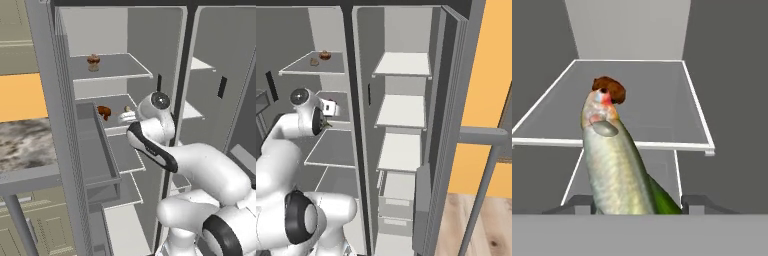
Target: Gather the garlic and mushroom from the fridge and place them on a tray on the dining counter. Then gather the chicken drumstick and fish from the fridge and place them on the other tray.
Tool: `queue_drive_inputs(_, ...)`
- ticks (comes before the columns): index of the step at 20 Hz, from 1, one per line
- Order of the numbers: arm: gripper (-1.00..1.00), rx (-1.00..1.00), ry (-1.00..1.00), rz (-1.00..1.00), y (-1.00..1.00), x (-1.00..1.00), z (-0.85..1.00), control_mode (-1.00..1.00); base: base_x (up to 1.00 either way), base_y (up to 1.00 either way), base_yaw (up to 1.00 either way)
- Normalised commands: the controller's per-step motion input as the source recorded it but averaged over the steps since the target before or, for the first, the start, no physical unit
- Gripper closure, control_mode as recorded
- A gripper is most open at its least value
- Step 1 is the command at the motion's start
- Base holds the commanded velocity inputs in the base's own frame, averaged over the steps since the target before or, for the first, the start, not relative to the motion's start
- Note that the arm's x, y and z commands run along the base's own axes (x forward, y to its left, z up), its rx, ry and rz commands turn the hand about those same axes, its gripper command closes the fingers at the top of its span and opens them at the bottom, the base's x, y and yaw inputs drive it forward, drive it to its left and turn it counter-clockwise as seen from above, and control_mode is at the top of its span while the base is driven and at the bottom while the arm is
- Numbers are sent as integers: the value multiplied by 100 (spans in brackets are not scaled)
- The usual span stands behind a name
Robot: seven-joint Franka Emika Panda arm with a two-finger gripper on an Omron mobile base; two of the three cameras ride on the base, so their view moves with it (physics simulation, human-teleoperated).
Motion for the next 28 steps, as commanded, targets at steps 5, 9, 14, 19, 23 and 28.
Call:
queue_drive_inputs(5,100,3,0,0,-5,-97,81,-100,0,0,0)
queue_drive_inputs(9,100,0,0,0,-14,-100,56,-100,0,0,0)
queue_drive_inputs(14,100,0,-2,0,-33,-100,37,-100,0,0,0)
queue_drive_inputs(19,100,0,-1,0,-33,-100,4,-100,0,0,0)
queue_drive_inputs(23,100,0,6,1,4,-8,-10,-100,0,0,0)
queue_drive_inputs(28,100,-3,-11,0,8,-53,-3,-100,0,0,0)
